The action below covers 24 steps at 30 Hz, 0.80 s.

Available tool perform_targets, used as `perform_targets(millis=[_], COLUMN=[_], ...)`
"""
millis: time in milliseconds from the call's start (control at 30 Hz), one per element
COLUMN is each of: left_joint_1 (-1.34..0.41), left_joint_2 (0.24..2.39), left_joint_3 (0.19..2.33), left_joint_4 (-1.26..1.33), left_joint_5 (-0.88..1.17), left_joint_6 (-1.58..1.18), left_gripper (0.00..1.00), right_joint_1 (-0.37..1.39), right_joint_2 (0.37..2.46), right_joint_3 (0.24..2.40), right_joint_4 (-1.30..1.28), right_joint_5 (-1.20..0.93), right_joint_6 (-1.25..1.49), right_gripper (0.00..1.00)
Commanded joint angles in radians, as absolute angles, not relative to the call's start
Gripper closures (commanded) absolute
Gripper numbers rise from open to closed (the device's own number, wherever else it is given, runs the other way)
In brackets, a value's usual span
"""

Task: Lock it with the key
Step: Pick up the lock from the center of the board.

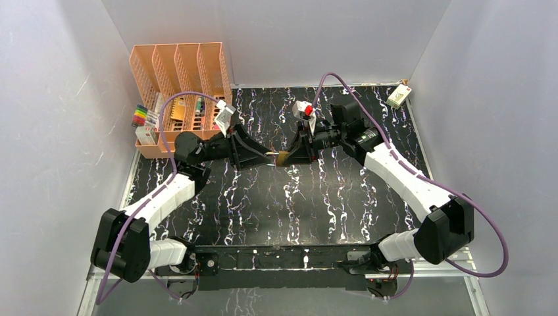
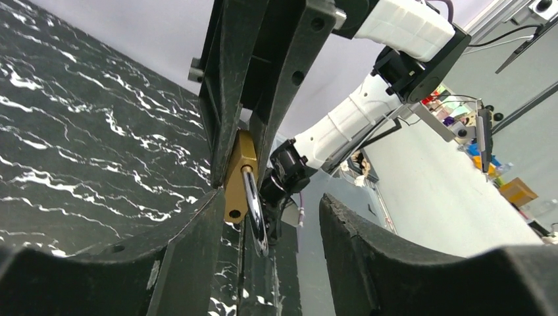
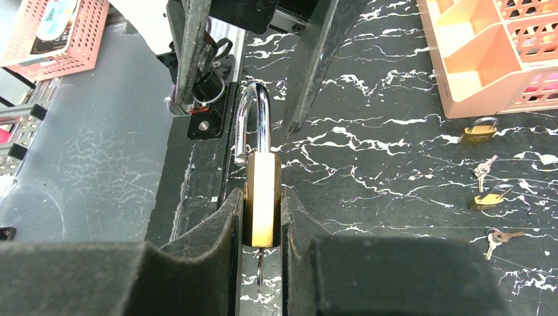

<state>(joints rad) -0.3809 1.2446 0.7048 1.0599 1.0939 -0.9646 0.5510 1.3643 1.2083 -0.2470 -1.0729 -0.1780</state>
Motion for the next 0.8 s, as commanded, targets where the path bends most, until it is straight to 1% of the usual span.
perform_targets(millis=[0,100,267,400,667,700,733,767], left_joint_1=[-0.377,-0.377,-0.377,-0.377,-0.377,-0.377,-0.377,-0.377], left_joint_2=[1.230,1.206,1.159,1.154,1.168,1.170,1.172,1.175], left_joint_3=[0.748,0.766,0.792,0.799,0.805,0.806,0.808,0.808], left_joint_4=[0.961,0.801,0.606,0.564,0.595,0.598,0.600,0.601], left_joint_5=[1.144,1.117,1.059,1.038,1.056,1.067,1.082,1.091], left_joint_6=[-0.898,-0.793,-0.644,-0.615,-0.627,-0.629,-0.631,-0.633], left_gripper=[0.45,0.46,0.52,0.52,0.53,0.57,0.71,0.86], right_joint_1=[0.550,0.551,0.551,0.551,0.551,0.551,0.551,0.551], right_joint_2=[1.344,1.348,1.363,1.375,1.392,1.393,1.393,1.395], right_joint_3=[1.280,1.288,1.292,1.298,1.308,1.308,1.308,1.310], right_joint_4=[-0.231,-0.234,-0.232,-0.241,-0.273,-0.273,-0.274,-0.275], right_joint_5=[-1.099,-1.097,-1.108,-1.117,-1.124,-1.123,-1.123,-1.123], right_joint_6=[-0.189,-0.188,-0.185,-0.178,-0.187,-0.188,-0.188,-0.188], right_gripper=[1.00,1.00,1.00,1.00,1.00,1.00,1.00,1.00])
